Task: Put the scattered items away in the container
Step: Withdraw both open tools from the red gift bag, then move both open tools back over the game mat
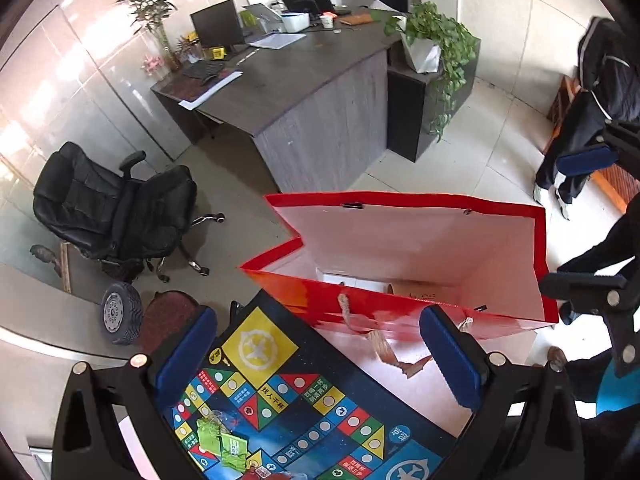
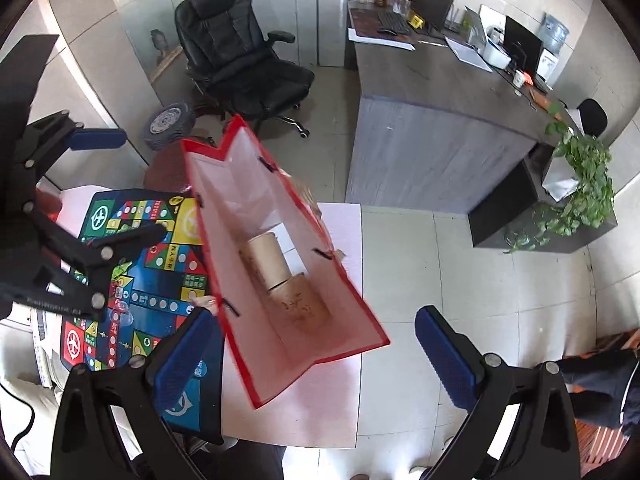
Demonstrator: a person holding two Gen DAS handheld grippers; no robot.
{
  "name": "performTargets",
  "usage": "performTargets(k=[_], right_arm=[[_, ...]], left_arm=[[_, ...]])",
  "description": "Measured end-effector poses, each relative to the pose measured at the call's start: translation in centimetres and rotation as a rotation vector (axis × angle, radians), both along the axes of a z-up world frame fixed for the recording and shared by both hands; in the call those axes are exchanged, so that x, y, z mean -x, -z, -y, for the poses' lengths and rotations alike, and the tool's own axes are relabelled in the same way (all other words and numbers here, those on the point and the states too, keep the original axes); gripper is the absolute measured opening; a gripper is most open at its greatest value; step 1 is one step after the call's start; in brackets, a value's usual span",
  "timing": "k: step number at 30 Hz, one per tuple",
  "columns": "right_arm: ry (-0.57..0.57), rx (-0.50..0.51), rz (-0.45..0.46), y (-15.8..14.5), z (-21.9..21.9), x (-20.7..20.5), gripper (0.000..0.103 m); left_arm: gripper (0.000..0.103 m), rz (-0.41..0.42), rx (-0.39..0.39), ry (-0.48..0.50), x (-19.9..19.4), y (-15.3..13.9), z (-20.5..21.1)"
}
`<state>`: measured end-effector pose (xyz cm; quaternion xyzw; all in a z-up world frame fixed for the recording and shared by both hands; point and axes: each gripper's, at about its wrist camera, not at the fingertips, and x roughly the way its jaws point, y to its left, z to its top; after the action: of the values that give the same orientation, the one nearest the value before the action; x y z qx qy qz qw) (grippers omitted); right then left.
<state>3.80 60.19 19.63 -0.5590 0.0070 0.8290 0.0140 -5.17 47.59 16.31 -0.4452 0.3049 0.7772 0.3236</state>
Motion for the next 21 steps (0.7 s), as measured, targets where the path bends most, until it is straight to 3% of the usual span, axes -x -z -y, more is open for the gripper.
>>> performTargets(k=[12,21], right_arm=[[-0.062,0.035,-0.046,-2.3,3.8,-2.8,0.103],[-0.149,0.049,-0.087,-3.1,9.9,-6.2,0.103]], left_arm=[[0.103,-0.043,-0.030,-0.092,-2.5,-2.7,5.2],[0.103,-0.078,-0.043,-0.268,-7.1,-3.7,15.1]])
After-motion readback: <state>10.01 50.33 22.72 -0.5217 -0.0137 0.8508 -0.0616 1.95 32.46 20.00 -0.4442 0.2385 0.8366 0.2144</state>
